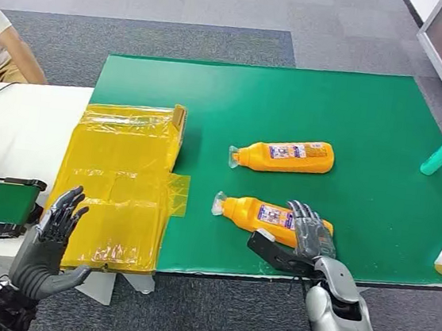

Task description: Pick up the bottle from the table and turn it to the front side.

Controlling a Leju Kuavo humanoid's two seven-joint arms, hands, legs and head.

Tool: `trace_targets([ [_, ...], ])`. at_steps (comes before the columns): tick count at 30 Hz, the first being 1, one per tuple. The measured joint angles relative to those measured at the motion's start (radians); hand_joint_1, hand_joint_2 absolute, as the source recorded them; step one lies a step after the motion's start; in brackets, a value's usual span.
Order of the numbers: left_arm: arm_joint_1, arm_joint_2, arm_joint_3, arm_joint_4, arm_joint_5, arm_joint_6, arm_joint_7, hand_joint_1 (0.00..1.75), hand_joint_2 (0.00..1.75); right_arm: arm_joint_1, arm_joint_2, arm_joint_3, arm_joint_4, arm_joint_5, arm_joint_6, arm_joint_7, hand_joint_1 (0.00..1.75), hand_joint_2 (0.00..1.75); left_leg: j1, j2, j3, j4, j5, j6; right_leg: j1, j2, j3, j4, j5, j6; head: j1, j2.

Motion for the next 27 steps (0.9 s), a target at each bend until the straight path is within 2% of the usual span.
trace_targets([
  [11,0.013,0.038,-0.073,-0.034,0.014,0.029,0.006,0.0,1.75,-0.162,-0.052,-0.074,0.273,-0.009,0.015,0.001,0.0,1.75,0.0,0.001,0.02,0.0,-0.006,0.002,0.0,0.001,0.018,-0.001,-0.005,0.0,0.0,0.0],
  [12,0.015,0.04,-0.077,-0.034,0.014,0.031,0.006,0.0,1.75,-0.172,-0.054,-0.082,0.294,-0.009,0.014,0.002,0.36,1.75,0.0,0.001,0.022,0.0,-0.007,0.002,-0.001,0.001,0.02,-0.001,-0.005,-0.001,0.0,0.0],
  [15,0.019,0.047,-0.095,-0.036,0.015,0.034,0.006,0.0,1.75,-0.199,-0.057,-0.104,0.348,-0.008,0.011,0.004,1.67,1.75,0.0,0.003,0.029,0.0,-0.013,0.003,-0.001,0.003,0.024,-0.001,-0.009,-0.002,0.0,0.0],
  [16,0.021,0.049,-0.1,-0.037,0.015,0.035,0.006,0.0,1.75,-0.206,-0.058,-0.11,0.363,-0.006,0.008,0.004,1.75,1.75,0.0,0.003,0.032,0.0,-0.014,0.004,-0.001,0.003,0.025,-0.001,-0.011,-0.002,0.0,0.0],
  [27,0.033,0.064,-0.126,-0.047,0.023,0.051,0.006,0.0,1.75,-0.234,-0.058,-0.136,0.421,0.024,-0.009,-0.026,1.75,1.75,0.0,0.003,0.041,0.0,-0.013,0.004,-0.001,0.002,0.037,-0.002,-0.012,0.0,0.0,0.0],
])
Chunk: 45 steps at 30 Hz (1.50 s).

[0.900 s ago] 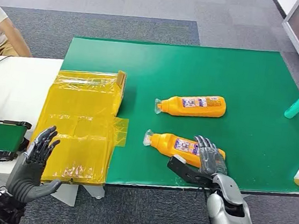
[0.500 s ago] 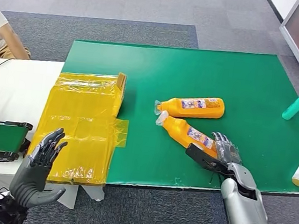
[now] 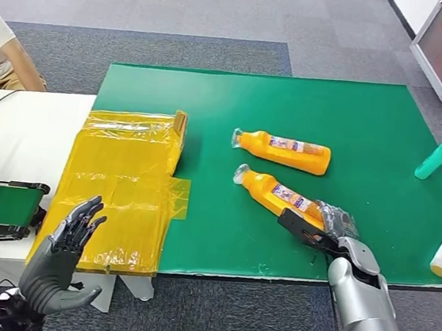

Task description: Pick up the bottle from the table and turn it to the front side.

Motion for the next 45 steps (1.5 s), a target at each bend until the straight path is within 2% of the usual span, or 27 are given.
trace_targets([
  [9,0.003,0.004,0.0,0.0,0.005,0.0,0.001,0.0,1.75,0.006,0.006,-0.013,-0.002,-0.046,0.004,-0.043,1.75,1.75,0.0,0.0,0.0,0.0,-0.001,-0.001,0.0,0.0,0.002,0.0,0.0,0.002,0.0,0.0],
  [14,0.006,0.004,0.0,0.0,0.014,0.001,0.008,0.0,1.75,0.027,0.017,-0.033,-0.028,-0.13,0.016,-0.093,1.75,1.75,0.001,0.0,0.0,0.0,-0.002,-0.002,0.0,0.0,0.002,0.0,-0.001,0.002,0.0,0.0],
  [20,0.011,0.004,0.0,0.0,0.033,0.01,0.016,0.0,1.75,0.125,0.069,-0.05,-0.159,-0.476,0.167,-0.208,1.75,1.75,0.001,0.0,-0.004,0.0,-0.002,-0.002,0.0,0.0,-0.001,0.001,-0.003,0.002,0.0,0.0],
  [25,0.009,-0.01,0.01,0.0,0.083,0.016,0.049,0.0,1.75,0.218,0.113,-0.012,-0.294,-0.736,0.256,-0.238,1.75,1.75,0.001,-0.001,-0.011,0.0,-0.002,-0.003,0.001,-0.001,-0.008,0.002,-0.003,0.002,0.0,0.0],
  [28,0.0,-0.03,0.028,0.0,0.119,0.018,0.085,0.0,1.75,0.259,0.128,0.03,-0.364,-0.843,0.273,-0.241,1.75,1.75,0.001,-0.001,-0.013,0.0,-0.003,-0.003,0.001,-0.001,-0.009,0.002,-0.003,0.002,0.0,0.0],
  [32,-0.013,-0.052,0.047,0.0,0.133,0.025,0.113,0.0,1.75,0.291,0.141,0.078,-0.428,-0.881,0.276,-0.243,1.75,1.75,0.0,-0.001,-0.015,0.0,-0.003,-0.003,0.0,-0.001,-0.011,0.002,-0.004,0.003,0.0,0.0],
  [35,-0.029,-0.077,0.066,0.002,0.171,0.047,0.163,0.0,1.75,0.309,0.148,0.112,-0.467,-0.899,0.274,-0.265,1.75,1.75,0.0,-0.001,-0.016,0.0,-0.003,-0.003,0.0,-0.001,-0.012,0.002,-0.004,0.003,0.0,0.0],
  [41,-0.125,-0.155,0.1,0.038,0.355,0.097,0.31,0.0,1.75,0.349,0.166,0.238,-0.546,-0.916,0.226,-0.347,1.75,1.75,0.001,-0.001,-0.016,0.0,-0.003,-0.003,0.001,-0.001,-0.013,0.002,-0.004,0.003,0.0,0.0],
  [45,-0.183,-0.179,0.101,0.095,0.53,0.09,0.385,0.0,1.75,0.361,0.167,0.325,-0.569,-0.879,0.174,-0.382,1.75,1.75,0.0,-0.001,-0.016,0.0,-0.003,-0.003,0.0,0.0,-0.013,0.002,-0.004,0.003,0.0,0.0],
])
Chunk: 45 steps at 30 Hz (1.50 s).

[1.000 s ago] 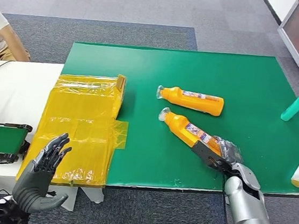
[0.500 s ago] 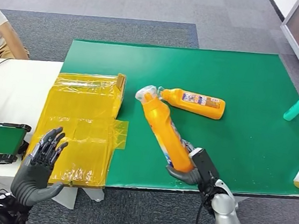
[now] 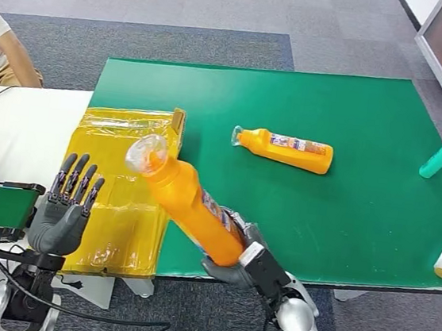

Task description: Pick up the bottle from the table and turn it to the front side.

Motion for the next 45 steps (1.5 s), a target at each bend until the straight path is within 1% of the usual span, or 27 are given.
trace_targets([
  [6,-0.026,-0.007,-0.004,0.045,0.026,0.01,0.006,0.0,1.75,0.004,0.0,0.051,-0.006,0.005,-0.015,-0.009,1.75,1.75,0.0,0.0,0.0,0.0,0.0,0.0,0.0,0.0,-0.001,0.0,0.0,0.0,0.0,0.0],
  [9,-0.052,-0.006,-0.03,0.057,0.006,0.019,0.011,0.0,1.75,0.002,0.0,0.071,-0.014,0.035,-0.039,-0.033,1.75,1.75,0.0,0.0,-0.002,0.001,0.0,0.0,0.0,0.0,-0.002,0.0,0.0,0.0,0.0,0.0],
  [13,-0.126,0.0,-0.128,0.058,-0.015,0.026,0.064,0.0,1.75,-0.023,0.0,0.105,-0.045,0.071,-0.069,-0.021,1.75,1.75,0.0,0.0,-0.003,0.001,0.001,0.001,0.0,0.0,-0.003,0.0,0.001,0.0,0.0,0.0],
  [16,-0.151,0.007,-0.215,0.058,-0.02,0.016,0.085,0.0,1.75,-0.038,0.0,0.117,-0.047,0.082,-0.09,-0.03,1.75,1.75,0.0,0.0,-0.003,0.001,0.001,0.001,0.0,0.0,-0.003,0.0,0.001,0.0,0.0,0.0],
  [21,-0.159,0.044,-0.357,0.058,0.025,-0.041,0.081,0.0,1.75,-0.079,0.0,0.129,-0.024,0.117,-0.121,-0.052,1.75,1.75,-0.001,0.0,-0.003,0.001,0.001,0.001,0.0,0.0,-0.003,0.0,0.001,0.0,0.0,0.0],
  [24,-0.169,0.07,-0.411,0.059,0.026,-0.05,0.077,0.0,1.75,-0.091,-0.001,0.137,-0.007,0.132,-0.128,-0.056,1.75,1.75,-0.001,0.0,-0.003,0.001,0.001,0.001,0.0,0.0,-0.003,0.0,0.001,0.0,0.0,0.0],
  [27,-0.182,0.092,-0.432,0.06,0.025,-0.05,0.076,0.0,1.75,-0.095,-0.002,0.138,0.002,0.135,-0.131,-0.059,1.75,1.75,0.0,0.0,-0.003,0.001,0.001,0.001,0.0,0.0,-0.003,0.001,0.001,0.0,0.0,0.0],
  [35,-0.21,0.131,-0.469,0.062,-0.002,-0.051,0.072,0.0,1.75,-0.104,-0.003,0.14,0.023,0.147,-0.138,-0.057,1.75,1.75,-0.001,0.0,-0.004,0.001,0.001,0.001,0.0,0.0,-0.003,0.001,0.001,0.0,0.0,0.0],
  [38,-0.219,0.136,-0.487,0.062,-0.086,-0.028,0.052,0.0,1.75,-0.104,-0.003,0.14,0.027,0.159,-0.144,-0.049,1.75,1.75,-0.001,0.0,-0.003,0.001,0.001,0.001,0.0,0.0,-0.003,0.001,0.001,0.0,0.0,0.0],
  [42,-0.234,0.128,-0.514,0.06,-0.339,0.029,0.023,0.0,1.75,-0.1,-0.004,0.141,0.027,0.189,-0.154,-0.032,1.75,1.75,-0.001,0.0,-0.003,0.001,0.001,0.001,0.0,0.0,-0.003,0.001,0.001,0.0,0.0,0.0],
  [45,-0.245,0.104,-0.524,0.055,-0.522,0.058,0.004,0.0,1.75,-0.099,-0.004,0.144,0.027,0.205,-0.163,-0.013,1.75,1.75,-0.001,0.0,-0.003,0.001,0.001,0.001,0.0,0.0,-0.004,0.001,0.001,0.0,0.0,0.0],
])
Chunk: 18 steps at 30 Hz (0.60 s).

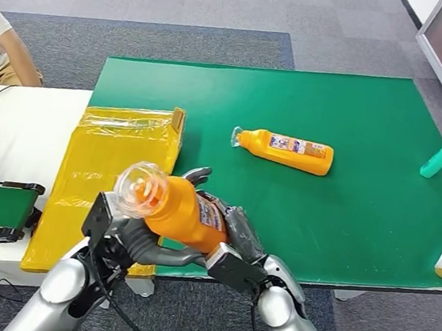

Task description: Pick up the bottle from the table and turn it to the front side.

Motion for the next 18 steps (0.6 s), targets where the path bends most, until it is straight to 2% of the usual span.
trace_targets([
  [3,-0.013,-0.022,-0.009,-0.014,-0.156,0.024,-0.024,0.0,1.75,0.002,-0.001,0.001,0.0,0.017,-0.016,0.023,1.75,1.75,0.0,0.0,0.0,0.0,0.0,0.0,0.0,0.0,0.0,0.0,0.0,0.0,0.0,0.0],
  [6,-0.021,-0.038,-0.018,-0.028,-0.235,0.034,-0.036,0.0,1.75,0.002,-0.005,-0.006,0.003,0.021,-0.028,0.034,1.75,1.75,0.0,0.0,0.0,0.0,0.0,0.0,0.0,0.0,0.0,0.0,0.0,0.0,0.0,0.0],
  [15,-0.023,-0.078,-0.023,-0.044,-0.283,0.046,-0.054,0.0,1.75,0.001,-0.006,-0.03,0.009,0.027,-0.028,0.022,1.75,1.75,0.0,0.0,0.0,0.0,0.0,0.0,0.0,0.0,0.0,0.0,0.0,0.0,0.0,0.0],
  [18,-0.022,-0.09,-0.02,-0.049,-0.279,0.043,-0.054,1.27,1.75,0.0,-0.006,-0.032,0.009,0.027,-0.026,0.023,1.75,1.75,0.0,0.0,0.0,0.0,0.0,0.0,0.0,0.0,0.0,0.0,0.0,0.0,0.0,0.0],
])
